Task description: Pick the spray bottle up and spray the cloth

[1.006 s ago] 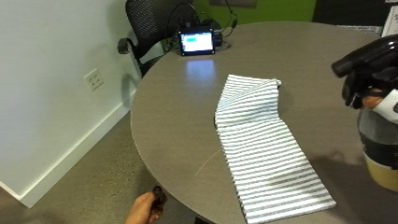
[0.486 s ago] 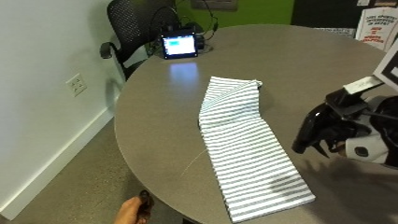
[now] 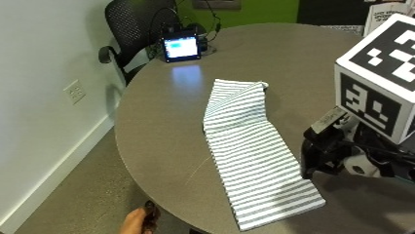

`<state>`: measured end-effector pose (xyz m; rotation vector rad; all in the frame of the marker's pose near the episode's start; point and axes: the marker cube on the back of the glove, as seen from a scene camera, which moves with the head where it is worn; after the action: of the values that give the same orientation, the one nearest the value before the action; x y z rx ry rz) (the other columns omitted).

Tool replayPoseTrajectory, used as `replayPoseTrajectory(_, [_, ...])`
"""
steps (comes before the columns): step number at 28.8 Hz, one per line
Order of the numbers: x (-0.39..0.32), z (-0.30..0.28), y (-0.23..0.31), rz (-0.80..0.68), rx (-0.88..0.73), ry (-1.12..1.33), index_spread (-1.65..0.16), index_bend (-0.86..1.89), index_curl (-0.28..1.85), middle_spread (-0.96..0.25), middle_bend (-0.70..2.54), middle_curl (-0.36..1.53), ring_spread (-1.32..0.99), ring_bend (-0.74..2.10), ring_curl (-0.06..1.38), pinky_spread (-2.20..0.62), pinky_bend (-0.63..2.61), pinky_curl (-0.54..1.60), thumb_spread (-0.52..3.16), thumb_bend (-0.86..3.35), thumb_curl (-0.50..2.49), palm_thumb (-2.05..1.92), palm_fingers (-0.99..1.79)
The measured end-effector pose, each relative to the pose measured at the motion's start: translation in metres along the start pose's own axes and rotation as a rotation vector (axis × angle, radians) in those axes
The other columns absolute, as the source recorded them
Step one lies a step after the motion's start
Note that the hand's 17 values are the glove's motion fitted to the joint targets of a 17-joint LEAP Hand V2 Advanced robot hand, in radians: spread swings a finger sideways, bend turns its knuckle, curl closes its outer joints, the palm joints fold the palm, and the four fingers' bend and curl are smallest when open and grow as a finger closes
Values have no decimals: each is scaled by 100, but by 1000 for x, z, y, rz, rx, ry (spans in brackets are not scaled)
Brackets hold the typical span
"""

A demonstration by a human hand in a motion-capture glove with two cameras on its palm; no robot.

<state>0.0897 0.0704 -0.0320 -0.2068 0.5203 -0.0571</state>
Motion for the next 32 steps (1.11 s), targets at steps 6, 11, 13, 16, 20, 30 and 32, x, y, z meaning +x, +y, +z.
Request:
replayPoseTrajectory(6, [10, 30, 18, 4, -69, 131, -29, 21, 57, -15, 54, 48, -21, 59, 42, -27, 42, 38, 60, -3, 72, 92, 137])
replayPoseTrajectory(11, [8, 30, 16, -16, -70, 176, -29, 21, 57, -15, 54, 48, -21, 59, 42, -27, 42, 38, 60, -3, 72, 92, 137])
replayPoseTrajectory(13, [5, 31, 17, -20, -70, 175, -29, 21, 57, -15, 54, 48, -21, 60, 42, -27, 42, 38, 60, -3, 72, 92, 137])
replayPoseTrajectory(16, [3, 35, 19, -25, -79, 166, -29, 21, 58, -15, 54, 48, -21, 60, 42, -27, 42, 38, 60, -3, 72, 92, 137])
replayPoseTrajectory(20, [2, 40, 21, -27, -94, 162, -29, 21, 58, -15, 54, 48, -21, 60, 42, -27, 42, 38, 60, -3, 73, 92, 137])
replayPoseTrajectory(30, [-2, 49, 25, -8, -92, 83, -29, 21, 58, -15, 54, 48, -21, 59, 42, -28, 43, 38, 60, -3, 73, 92, 137])
replayPoseTrajectory(32, [-2, 48, 25, 6, -85, 11, -29, 21, 58, -15, 54, 48, -21, 59, 42, -28, 43, 38, 59, -3, 73, 91, 137])
